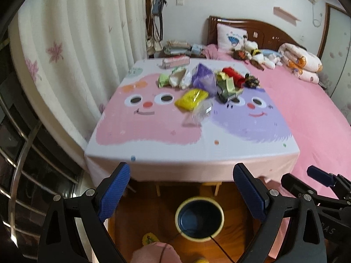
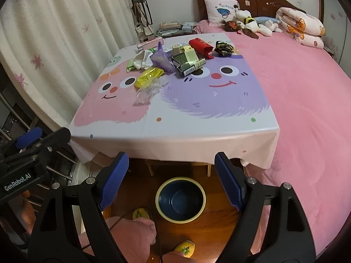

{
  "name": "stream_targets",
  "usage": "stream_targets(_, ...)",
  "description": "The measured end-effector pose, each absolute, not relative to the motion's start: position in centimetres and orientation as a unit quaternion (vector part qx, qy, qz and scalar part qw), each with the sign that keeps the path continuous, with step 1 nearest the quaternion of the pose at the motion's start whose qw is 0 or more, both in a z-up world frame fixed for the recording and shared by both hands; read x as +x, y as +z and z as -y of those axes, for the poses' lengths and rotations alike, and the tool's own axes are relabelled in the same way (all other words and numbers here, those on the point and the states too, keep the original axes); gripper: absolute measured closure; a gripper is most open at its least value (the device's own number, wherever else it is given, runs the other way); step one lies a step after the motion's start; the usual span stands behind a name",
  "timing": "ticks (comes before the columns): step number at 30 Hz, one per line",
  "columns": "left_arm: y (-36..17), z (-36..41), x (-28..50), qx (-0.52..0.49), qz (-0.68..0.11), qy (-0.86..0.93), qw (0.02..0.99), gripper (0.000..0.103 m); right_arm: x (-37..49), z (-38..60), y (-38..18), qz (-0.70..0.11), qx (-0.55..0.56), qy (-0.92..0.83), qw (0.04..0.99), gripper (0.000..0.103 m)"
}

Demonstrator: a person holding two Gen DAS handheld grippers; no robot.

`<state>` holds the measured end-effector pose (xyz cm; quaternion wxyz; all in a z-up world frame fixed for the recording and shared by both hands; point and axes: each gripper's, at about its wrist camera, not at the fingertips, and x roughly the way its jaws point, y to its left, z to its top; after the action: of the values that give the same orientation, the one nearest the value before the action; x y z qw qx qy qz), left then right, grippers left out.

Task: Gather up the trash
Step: 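Grasp the clear plastic bottle with the right tool while the left tool grasps the yellow wrapper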

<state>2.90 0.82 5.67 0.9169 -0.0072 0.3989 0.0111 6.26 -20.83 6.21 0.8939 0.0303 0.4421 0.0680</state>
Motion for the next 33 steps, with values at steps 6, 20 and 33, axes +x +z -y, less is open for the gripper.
stream_targets(6,7.0,-1.5,6.4,0.03,-0.369,0.002,0.929,0.007,10.2,19.5,5.7,-0.444,0.015,0.063,0.894,0.031)
stream_targets(20,6.5,-8.7,26.0,0.089,-0.428,-0.067,0.897,0.007,29.2,14.2,0.8,-0.532,0.122,0.047,0.836,0.044)
stream_targets(33,-0.2,-9.7,40.3,0.117,-0.508,-0.179,0.834,0.007,38.4,13.6,-9.4,-0.611,0.259,0.017,0.748,0.071)
